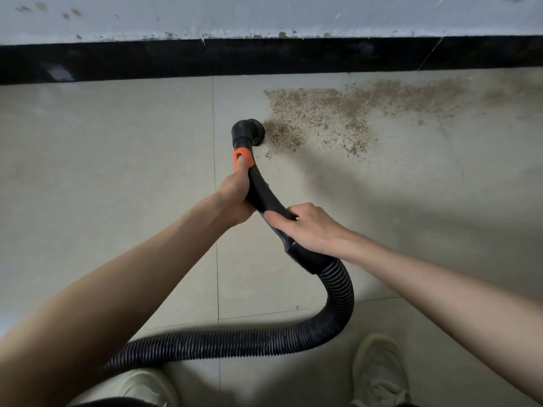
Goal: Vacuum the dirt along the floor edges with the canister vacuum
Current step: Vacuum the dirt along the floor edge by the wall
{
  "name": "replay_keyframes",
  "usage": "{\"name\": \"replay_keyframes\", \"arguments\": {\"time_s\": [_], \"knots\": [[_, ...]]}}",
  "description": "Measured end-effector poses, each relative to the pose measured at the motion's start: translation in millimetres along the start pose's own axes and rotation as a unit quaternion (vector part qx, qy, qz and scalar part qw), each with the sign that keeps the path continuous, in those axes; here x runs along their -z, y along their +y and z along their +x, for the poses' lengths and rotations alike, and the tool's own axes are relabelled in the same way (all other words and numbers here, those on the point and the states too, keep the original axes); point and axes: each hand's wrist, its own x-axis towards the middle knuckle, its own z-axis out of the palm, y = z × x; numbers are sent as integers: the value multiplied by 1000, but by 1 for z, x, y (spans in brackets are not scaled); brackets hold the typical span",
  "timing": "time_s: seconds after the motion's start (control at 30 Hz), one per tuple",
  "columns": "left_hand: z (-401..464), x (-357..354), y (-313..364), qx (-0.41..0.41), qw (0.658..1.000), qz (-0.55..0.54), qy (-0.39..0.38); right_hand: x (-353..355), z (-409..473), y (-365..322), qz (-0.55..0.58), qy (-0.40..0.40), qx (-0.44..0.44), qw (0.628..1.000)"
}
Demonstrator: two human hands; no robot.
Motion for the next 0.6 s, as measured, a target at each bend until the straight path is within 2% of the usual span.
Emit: {"name": "replay_keyframes", "arguments": {"time_s": [0.13,0.27,0.6], "knots": [[12,-3,17,-5,1000,5,27,12,24,-12,-43,-19,17,999],[22,-13,26,-43,997,39,46,19,34,-14,-8,-28,24,999],[-29,25,-52,-58,986,69,140,-12,-35,28,13,-119,54,991]]}}
